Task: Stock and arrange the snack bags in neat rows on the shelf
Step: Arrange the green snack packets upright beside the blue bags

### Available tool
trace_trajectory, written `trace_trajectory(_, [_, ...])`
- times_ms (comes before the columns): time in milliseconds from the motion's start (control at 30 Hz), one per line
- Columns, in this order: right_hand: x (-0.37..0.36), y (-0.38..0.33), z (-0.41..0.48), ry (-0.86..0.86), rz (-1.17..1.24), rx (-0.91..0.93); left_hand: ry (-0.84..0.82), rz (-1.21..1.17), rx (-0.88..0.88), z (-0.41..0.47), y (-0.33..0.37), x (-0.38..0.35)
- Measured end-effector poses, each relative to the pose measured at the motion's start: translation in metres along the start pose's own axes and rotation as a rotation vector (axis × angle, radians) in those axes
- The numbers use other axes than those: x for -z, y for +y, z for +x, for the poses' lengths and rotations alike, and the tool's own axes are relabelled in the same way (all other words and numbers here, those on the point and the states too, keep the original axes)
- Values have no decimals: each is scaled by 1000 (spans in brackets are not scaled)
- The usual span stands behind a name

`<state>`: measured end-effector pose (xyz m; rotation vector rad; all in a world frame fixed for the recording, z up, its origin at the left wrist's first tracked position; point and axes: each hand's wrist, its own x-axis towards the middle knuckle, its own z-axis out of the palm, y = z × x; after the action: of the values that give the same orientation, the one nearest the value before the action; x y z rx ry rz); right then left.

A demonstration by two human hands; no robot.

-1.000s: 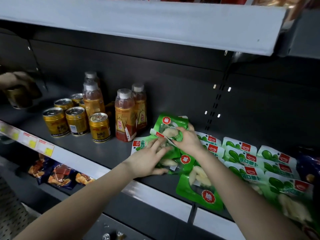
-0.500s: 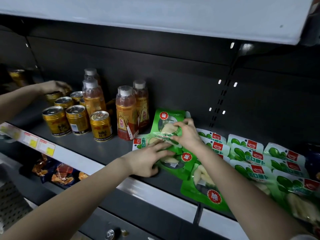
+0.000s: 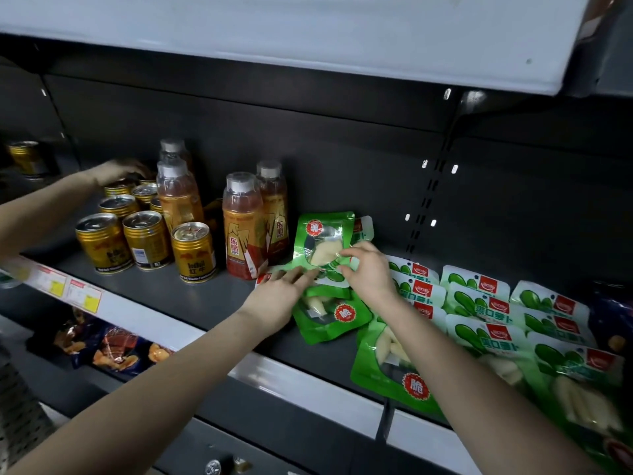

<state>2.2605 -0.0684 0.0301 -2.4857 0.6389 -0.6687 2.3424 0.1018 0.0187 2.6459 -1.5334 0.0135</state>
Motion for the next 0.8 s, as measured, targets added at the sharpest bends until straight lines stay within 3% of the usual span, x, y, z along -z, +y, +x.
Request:
trace_trajectory(200, [22, 4, -19, 191, 72, 75, 350, -69, -152, -1, 4, 13])
trace_trajectory(333, [56, 14, -24, 325, 56, 51, 414, -116, -213, 19, 28, 23])
trace_trajectory(600, [128, 67, -76, 423, -109, -109, 407, -135, -444, 51, 121, 16])
trace_trajectory(800, [171, 108, -132, 414, -179, -334, 172, -138, -599, 61, 191, 6])
